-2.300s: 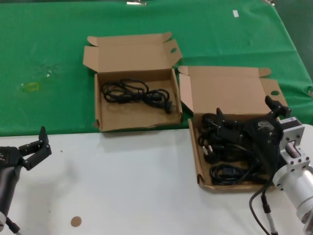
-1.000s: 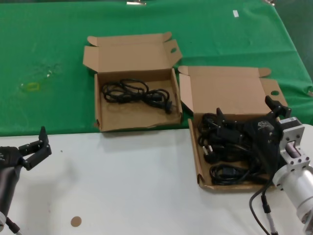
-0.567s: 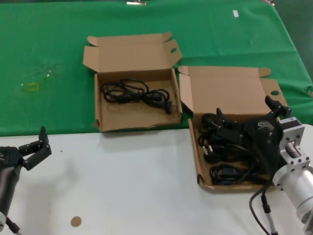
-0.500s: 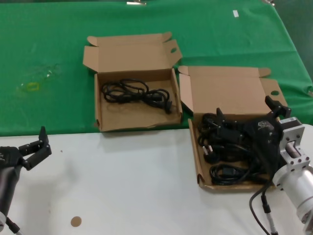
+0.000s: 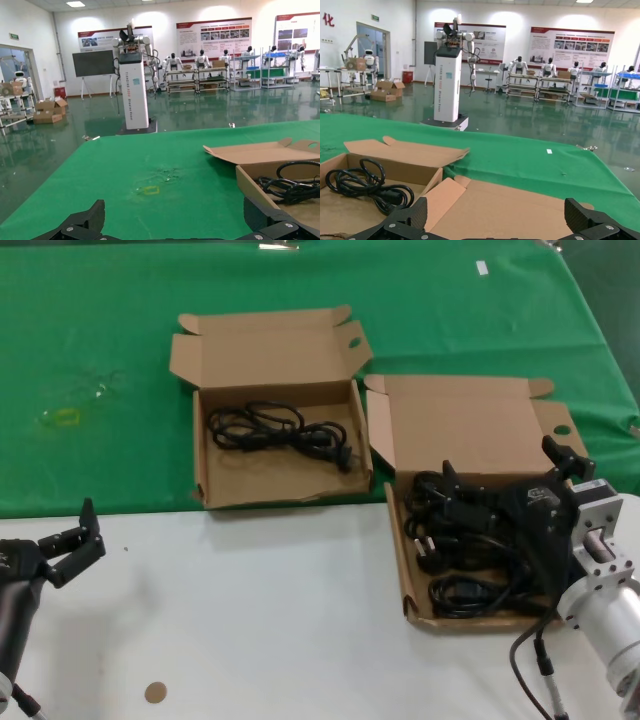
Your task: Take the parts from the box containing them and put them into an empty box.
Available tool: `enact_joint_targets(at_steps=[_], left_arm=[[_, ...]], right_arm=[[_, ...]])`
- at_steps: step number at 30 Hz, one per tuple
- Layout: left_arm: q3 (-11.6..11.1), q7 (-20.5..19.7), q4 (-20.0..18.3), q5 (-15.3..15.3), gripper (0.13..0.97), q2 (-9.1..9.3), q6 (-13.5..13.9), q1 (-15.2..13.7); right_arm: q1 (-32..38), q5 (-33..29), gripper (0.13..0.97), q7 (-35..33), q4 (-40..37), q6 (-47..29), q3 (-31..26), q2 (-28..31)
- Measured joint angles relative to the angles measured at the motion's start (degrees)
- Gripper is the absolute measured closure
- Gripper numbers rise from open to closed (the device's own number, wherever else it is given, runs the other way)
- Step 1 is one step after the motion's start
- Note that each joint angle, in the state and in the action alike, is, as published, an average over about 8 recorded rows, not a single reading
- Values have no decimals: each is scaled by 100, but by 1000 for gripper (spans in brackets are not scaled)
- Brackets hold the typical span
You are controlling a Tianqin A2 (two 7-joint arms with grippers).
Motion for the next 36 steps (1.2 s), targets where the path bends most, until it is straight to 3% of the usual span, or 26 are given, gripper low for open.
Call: enact_joint_targets(at_steps=[36], left_arm=[[0,0,0,0,132,0,0,0]], right_arm=[[0,0,129,0,0,0,0,0]])
